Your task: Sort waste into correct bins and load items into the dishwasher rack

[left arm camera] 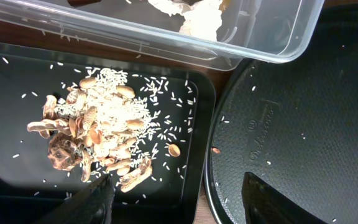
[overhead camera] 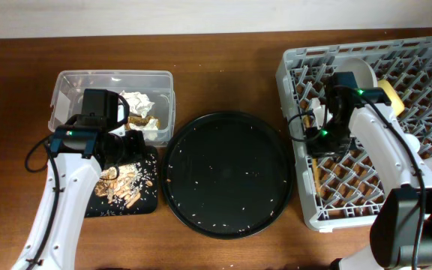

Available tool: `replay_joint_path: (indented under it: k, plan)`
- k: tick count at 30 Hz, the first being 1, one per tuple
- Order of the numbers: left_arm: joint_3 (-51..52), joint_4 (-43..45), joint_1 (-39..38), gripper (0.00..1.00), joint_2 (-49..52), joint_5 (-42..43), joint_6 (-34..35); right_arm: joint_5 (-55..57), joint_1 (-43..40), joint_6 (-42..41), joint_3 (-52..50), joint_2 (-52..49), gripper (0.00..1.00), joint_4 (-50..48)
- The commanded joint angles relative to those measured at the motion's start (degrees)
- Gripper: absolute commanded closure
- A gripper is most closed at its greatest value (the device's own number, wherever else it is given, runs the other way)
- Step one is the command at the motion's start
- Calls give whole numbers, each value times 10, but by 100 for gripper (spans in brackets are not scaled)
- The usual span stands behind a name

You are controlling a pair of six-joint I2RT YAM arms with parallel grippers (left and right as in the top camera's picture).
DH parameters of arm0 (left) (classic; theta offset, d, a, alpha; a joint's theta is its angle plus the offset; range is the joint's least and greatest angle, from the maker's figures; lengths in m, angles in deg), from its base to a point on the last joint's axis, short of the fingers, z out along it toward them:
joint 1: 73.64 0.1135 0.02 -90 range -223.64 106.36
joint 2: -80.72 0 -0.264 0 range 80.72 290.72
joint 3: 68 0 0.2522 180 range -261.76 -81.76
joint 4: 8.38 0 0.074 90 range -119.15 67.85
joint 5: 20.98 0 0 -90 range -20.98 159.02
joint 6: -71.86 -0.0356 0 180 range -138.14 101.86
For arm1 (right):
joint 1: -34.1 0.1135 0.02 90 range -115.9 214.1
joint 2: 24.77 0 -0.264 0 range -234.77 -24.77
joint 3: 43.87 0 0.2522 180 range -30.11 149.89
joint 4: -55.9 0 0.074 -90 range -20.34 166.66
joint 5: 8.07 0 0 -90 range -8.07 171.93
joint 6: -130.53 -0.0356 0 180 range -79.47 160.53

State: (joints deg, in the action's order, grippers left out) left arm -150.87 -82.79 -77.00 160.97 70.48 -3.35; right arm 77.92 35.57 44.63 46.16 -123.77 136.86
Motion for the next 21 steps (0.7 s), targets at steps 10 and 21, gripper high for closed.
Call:
replay_joint_path:
  k: [10, 21]
  plan:
    - [0, -17, 2, 13, -7, 14, -42, -150, -73, -14, 83, 94, 39, 38]
    - [242, 71, -63, 1, -387, 22, -40, -118, -86, -14, -284, 554, 2, -135]
